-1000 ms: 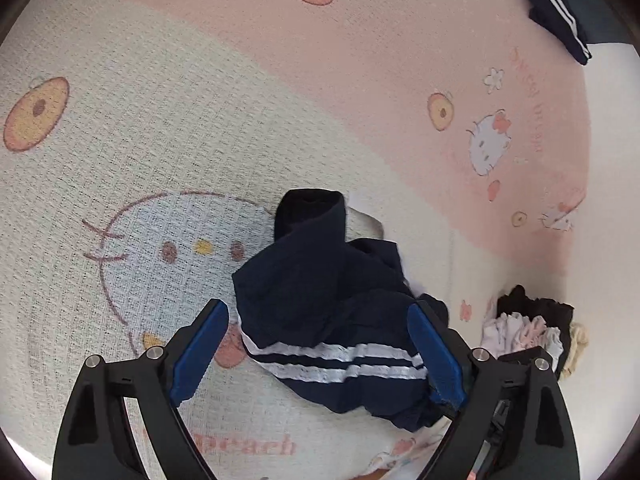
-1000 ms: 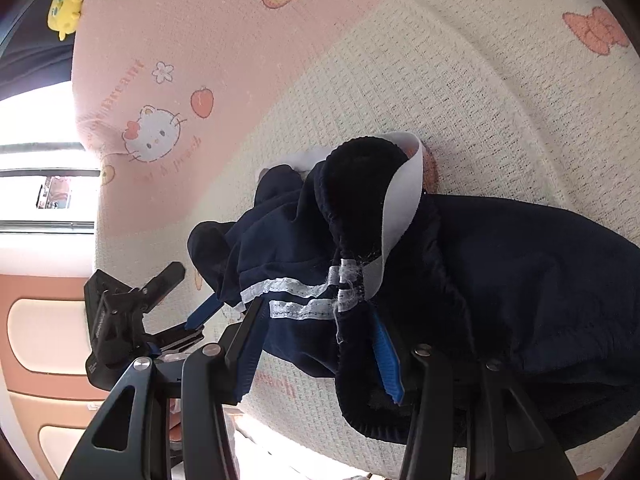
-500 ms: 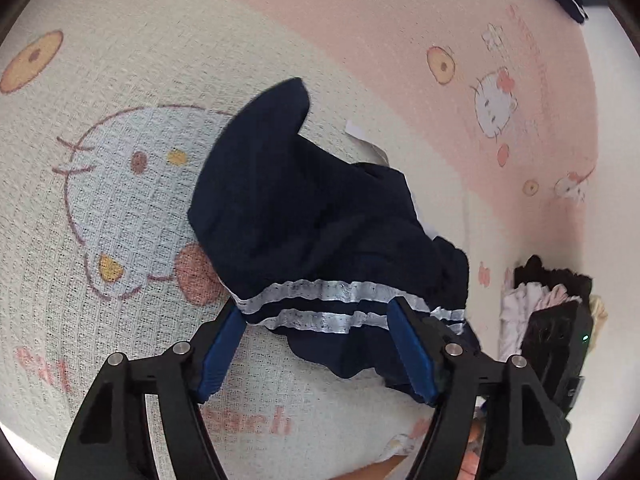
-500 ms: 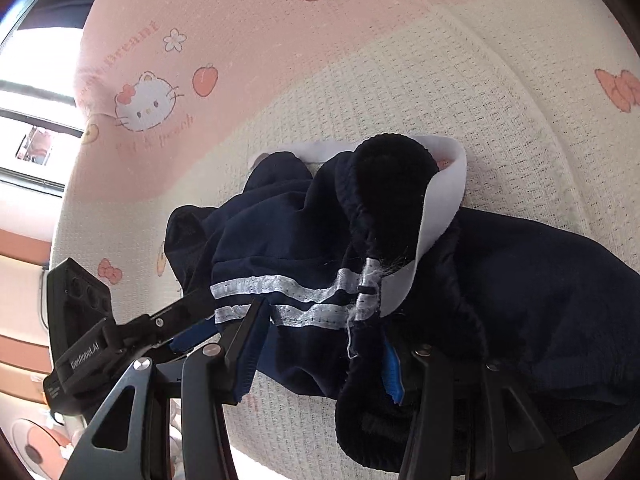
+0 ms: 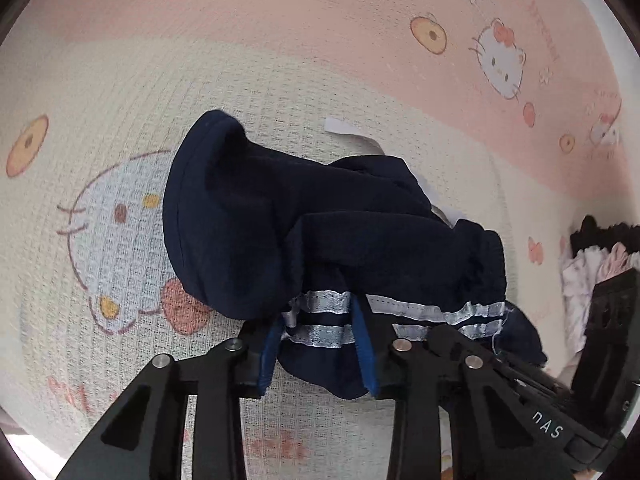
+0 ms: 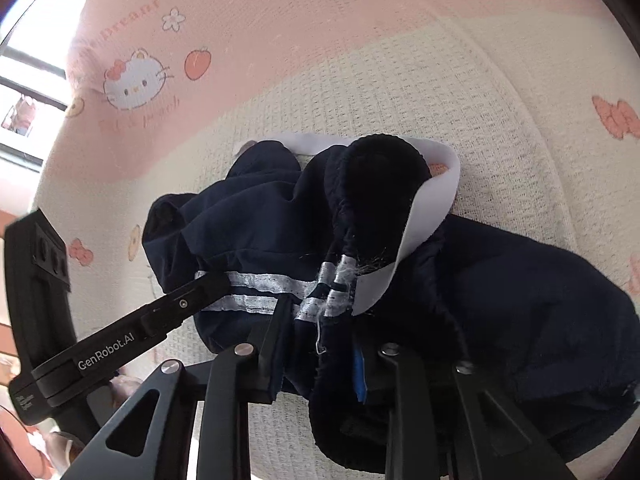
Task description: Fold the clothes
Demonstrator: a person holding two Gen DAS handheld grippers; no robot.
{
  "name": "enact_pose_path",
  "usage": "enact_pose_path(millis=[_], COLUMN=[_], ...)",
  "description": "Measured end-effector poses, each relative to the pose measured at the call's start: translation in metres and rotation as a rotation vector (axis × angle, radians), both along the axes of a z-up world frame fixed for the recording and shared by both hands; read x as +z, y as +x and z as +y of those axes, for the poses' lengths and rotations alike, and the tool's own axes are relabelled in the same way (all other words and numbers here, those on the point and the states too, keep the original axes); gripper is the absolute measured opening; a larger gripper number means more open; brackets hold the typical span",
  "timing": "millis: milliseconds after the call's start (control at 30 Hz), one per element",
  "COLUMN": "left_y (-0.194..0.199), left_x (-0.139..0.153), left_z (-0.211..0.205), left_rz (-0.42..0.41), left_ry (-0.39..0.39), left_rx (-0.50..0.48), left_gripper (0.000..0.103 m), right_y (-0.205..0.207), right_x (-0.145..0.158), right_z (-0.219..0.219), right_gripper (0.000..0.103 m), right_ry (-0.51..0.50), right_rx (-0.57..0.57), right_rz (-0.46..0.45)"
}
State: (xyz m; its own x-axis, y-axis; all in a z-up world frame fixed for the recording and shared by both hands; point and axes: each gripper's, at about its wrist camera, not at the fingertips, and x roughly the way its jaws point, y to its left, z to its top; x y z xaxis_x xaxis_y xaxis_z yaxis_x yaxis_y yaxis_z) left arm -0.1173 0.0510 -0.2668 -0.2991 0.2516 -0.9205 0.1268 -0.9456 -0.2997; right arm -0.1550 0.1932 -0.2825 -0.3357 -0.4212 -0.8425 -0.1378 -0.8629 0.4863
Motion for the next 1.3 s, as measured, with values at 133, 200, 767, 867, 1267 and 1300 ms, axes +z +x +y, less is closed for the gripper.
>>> enact_pose_path(millis=[133, 200, 767, 867, 1267, 1300], left_y=[0.000, 0.001, -0.006, -0.011, -0.043, -0.044], left_x=[0.005, 0.008, 0.047, 0.053, 0.072, 0.074], left_z=[0.004, 0.003, 0.003, 0.008, 0.031, 0.031], left_rz=[0.018, 0.026, 0.109, 0.125, 0.167, 0.172], left_ry=[0.010, 0.017, 0.073, 0.069, 0.032, 0.027], left_rx=[-0.012, -0.021, -0.084, -0.102, -0.180, -0.184], left_gripper=[0.017, 0.015, 0.014, 0.014, 0.014, 0.014], right_y=[-0.002, -0.001, 0.003, 0.007, 0.007, 0.008], right_x=[0.003, 0.004, 0.033, 0.035, 0.052, 0.052], right_z=[-0.004, -0.001, 0.033, 0.043, 0.091, 0.097], right_gripper=[0.016, 0.013, 0.012, 0.012, 0.012, 0.012], right_ry=[0.058, 0.054, 0.012, 0.004, -0.074, -0.075], right_rx=[0.024, 0.020, -0.045, -0.070, -0.169, -0.176], right_rz=[0.002, 0.007, 0.101, 0.119, 0.158, 0.160])
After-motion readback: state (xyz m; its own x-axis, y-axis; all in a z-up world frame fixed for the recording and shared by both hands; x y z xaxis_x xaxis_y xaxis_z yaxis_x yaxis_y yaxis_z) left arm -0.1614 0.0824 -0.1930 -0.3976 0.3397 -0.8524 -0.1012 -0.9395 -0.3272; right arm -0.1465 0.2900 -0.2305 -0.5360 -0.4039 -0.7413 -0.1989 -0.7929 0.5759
